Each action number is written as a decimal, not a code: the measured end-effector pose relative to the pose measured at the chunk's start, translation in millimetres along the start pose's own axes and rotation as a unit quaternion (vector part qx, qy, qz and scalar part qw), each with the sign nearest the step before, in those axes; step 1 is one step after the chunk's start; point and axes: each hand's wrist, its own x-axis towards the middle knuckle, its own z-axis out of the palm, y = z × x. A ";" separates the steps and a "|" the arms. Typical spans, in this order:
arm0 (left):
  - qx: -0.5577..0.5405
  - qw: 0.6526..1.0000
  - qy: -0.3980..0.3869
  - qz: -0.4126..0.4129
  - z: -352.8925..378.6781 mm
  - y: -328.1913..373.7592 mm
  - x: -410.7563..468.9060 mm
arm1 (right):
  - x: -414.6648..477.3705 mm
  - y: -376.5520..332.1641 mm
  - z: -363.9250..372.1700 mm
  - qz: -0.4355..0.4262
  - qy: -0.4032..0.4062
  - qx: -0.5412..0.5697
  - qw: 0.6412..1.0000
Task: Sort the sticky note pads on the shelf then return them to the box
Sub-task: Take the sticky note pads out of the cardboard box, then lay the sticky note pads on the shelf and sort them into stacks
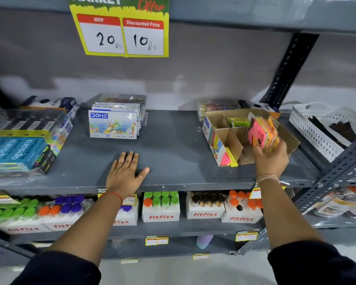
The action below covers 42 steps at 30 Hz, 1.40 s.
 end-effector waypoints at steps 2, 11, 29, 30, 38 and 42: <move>-0.003 1.000 0.003 0.000 0.7 -0.3 0.4 | -6.6 -22.8 -3.2 -0.059 0.029 0.060 0.996; -0.016 1.000 0.018 0.007 0.1 -1.0 0.4 | -53.4 -70.9 32.7 -0.417 -0.108 -0.077 0.899; -0.022 1.000 0.004 0.011 -0.6 -2.2 0.8 | -87.5 -25.8 52.7 -0.373 -0.352 -0.354 0.782; -0.022 1.000 0.003 0.012 -0.8 -2.2 1.3 | -86.6 -28.0 50.5 -0.358 -0.367 -0.347 0.785; -0.027 1.000 -0.006 0.007 -4.4 -5.1 5.0 | -37.5 -76.4 47.9 -0.327 -0.444 -0.277 0.787; -0.031 0.999 0.002 0.015 -3.1 -6.4 4.1 | -24.3 -98.7 59.4 -0.293 -0.557 -0.408 0.661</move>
